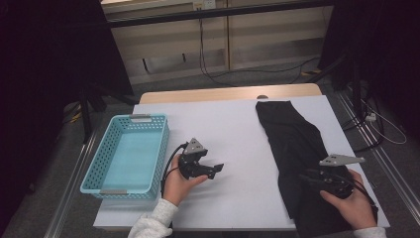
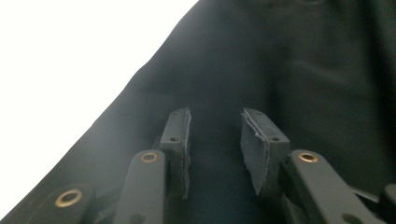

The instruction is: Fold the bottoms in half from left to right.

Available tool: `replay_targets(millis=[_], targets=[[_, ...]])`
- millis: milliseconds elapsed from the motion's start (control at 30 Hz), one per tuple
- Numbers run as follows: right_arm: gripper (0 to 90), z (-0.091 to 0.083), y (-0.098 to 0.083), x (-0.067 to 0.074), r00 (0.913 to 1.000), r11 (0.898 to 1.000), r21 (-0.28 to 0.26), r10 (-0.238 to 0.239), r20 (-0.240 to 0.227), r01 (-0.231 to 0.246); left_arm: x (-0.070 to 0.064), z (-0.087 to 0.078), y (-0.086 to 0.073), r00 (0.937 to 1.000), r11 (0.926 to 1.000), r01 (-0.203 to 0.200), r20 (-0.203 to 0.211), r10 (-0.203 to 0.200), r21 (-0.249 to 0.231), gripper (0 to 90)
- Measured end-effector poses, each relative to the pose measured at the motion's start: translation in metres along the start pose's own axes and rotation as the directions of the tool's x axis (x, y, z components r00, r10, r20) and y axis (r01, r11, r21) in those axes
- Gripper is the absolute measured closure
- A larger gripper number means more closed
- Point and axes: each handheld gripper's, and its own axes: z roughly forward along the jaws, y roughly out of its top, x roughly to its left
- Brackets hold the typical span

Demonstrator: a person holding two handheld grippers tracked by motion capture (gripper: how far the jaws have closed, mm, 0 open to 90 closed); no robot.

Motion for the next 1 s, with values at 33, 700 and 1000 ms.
replay_targets(millis=[33, 700, 1000], targets=[[64.9, 0.002, 0.0, 0.002, 0.9999, 1.0, 0.01, -0.015, -0.006, 0.015, 0.0, 0.0, 0.0, 1.0, 1.0, 0.001, 0.001, -0.001, 0.001, 16.9], [90.0, -0.018, -0.011, -0.018, 0.9992, 0.996, 0.085, -0.04, 0.0, 0.039, 0.001, -0.001, 0.0, 1.0, 0.9999, 0.006, 0.0, -0.006, -0.008, 17.0], [68.1, -0.012, 0.004, -0.005, 0.9979, 0.998, 0.017, -0.056, 0.03, 0.056, 0.0, 0.001, 0.0, 1.0, 1.0, 0.008, -0.001, -0.008, -0.001, 17.0]])
